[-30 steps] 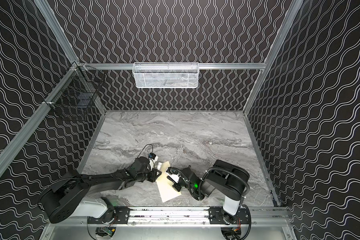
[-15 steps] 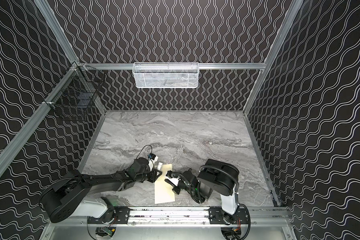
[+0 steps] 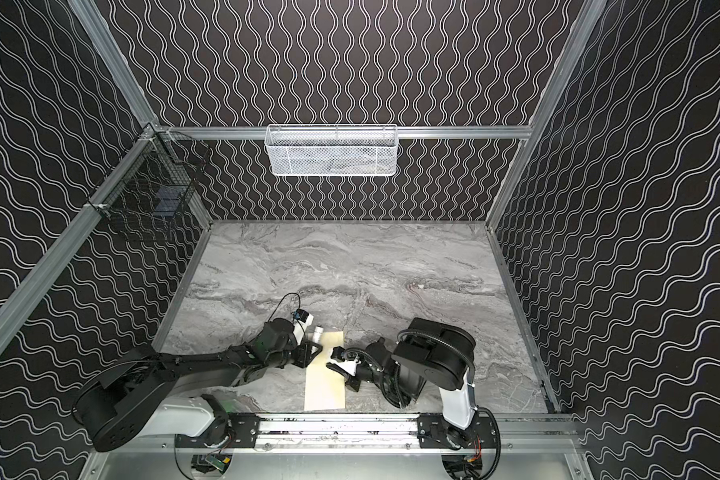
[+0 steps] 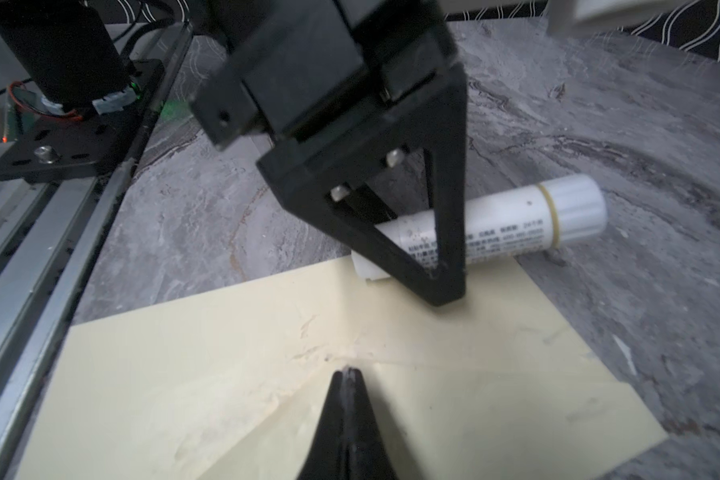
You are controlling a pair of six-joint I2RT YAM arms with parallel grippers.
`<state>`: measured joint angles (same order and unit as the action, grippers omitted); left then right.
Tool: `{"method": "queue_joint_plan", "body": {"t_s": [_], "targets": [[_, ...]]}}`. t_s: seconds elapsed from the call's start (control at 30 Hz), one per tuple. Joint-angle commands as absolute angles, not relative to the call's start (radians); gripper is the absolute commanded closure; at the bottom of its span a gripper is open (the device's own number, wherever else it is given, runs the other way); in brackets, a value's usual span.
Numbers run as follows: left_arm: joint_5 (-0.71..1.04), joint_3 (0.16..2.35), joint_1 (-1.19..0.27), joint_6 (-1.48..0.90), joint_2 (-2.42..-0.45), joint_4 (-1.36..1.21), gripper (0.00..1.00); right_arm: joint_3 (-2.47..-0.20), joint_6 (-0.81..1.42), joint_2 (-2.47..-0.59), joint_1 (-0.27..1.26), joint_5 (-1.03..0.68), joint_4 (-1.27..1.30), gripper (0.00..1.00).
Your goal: Place the letter into the envelope and seal it
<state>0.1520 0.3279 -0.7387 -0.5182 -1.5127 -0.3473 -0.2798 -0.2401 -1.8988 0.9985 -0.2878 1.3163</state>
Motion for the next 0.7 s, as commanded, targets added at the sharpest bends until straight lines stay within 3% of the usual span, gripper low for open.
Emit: {"method": "queue_joint_plan", "body": {"t_s": [0.0, 0.43, 0.67], "targets": [[0.159, 0.321, -0.738, -0.531, -1.517, -0.312, 1.0, -0.291, -0.27, -1.87, 0.999, -0.329, 1.295, 1.0], [0.172, 0.321, -0.738, -0.535, -1.529, -0.324, 1.0, -0.347, -0.258, -2.015, 0.998, -0.29, 1.234, 1.0], [0.169, 0.322, -0.738, -0.529, -1.532, -0.327, 1.0, -0.35, -0.233, -1.869, 0.997, -0.308, 1.198, 1.0]]}}
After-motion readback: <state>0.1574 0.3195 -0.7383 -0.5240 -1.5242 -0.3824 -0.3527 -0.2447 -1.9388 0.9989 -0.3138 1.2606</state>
